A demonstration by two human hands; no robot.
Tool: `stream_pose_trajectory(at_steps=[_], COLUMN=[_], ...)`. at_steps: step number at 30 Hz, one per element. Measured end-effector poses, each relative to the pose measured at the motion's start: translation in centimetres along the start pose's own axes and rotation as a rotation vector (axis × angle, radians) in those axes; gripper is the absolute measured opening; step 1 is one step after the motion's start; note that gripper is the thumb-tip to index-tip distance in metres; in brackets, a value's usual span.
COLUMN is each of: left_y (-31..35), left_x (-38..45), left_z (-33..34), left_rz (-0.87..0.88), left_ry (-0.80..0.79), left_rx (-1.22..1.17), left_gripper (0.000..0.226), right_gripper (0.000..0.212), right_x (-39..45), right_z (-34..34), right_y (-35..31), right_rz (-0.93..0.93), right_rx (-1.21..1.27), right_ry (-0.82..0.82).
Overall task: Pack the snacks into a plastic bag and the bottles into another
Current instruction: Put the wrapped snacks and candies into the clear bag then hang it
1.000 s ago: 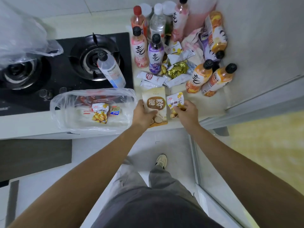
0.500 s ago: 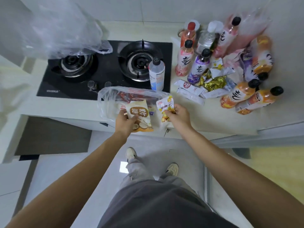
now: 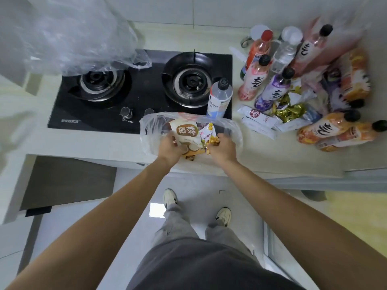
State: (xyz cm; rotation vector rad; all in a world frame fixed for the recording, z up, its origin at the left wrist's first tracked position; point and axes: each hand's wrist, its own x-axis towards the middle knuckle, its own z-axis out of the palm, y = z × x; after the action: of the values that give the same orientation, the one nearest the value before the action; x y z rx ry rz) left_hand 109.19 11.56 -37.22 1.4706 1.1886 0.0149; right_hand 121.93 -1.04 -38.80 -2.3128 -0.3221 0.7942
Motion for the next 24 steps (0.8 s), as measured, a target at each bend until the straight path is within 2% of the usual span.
stream_pose_trajectory(at_steps=[1, 6, 10, 13, 16, 19, 21, 24], left_y=[0.2, 1.0, 1.7, 3.3, 4.9, 5.8, 7.3, 8.3], left_x=[-0.1, -1.1, -1.3, -1.7, -1.9, -1.5, -0.7, 0.2], left_z=[-0.2, -0.5, 0.5, 2.6, 5.0, 7.0, 11.7, 13.6], left_rz=[0.027, 0.271, 0.397, 0.489, 0.614, 0.656, 0.694, 0.715], left_ry=[0.008, 0.128, 0.146, 0.149, 0.109, 0.040, -0.045, -0.102], left_rx=[0.069, 0.447, 0.584, 0.656, 0.674, 0.673, 0.711, 0.763], left_gripper=[0.050, 0.048, 0.051, 0.045, 0.039, 0.043, 0.046, 0.051], right_gripper=[0.009, 0.016, 0.029, 0.031, 0.035, 0.039, 0.039, 0.040], right_x=[-0.1, -1.0, -1.9, -1.7, -1.1, -0.4, 1.2, 2.0], right_z=[-0.1, -1.2, -3.5, -5.6, -7.9, -9.7, -12.6, -13.8], right_y=[0.1, 1.0, 1.5, 2.6, 4.1, 5.3, 8.4, 9.7], right_rz=[-0.040, -0.188, -0.283, -0.314, -0.334, -0.347, -0.308, -0.300], right_rx=[-0.049, -0.114, -0.084, -0.054, -0.107, -0.199, -0.198, -0.185], right_ry=[0.001, 0.044, 0.112, 0.154, 0.168, 0.172, 0.241, 0.349])
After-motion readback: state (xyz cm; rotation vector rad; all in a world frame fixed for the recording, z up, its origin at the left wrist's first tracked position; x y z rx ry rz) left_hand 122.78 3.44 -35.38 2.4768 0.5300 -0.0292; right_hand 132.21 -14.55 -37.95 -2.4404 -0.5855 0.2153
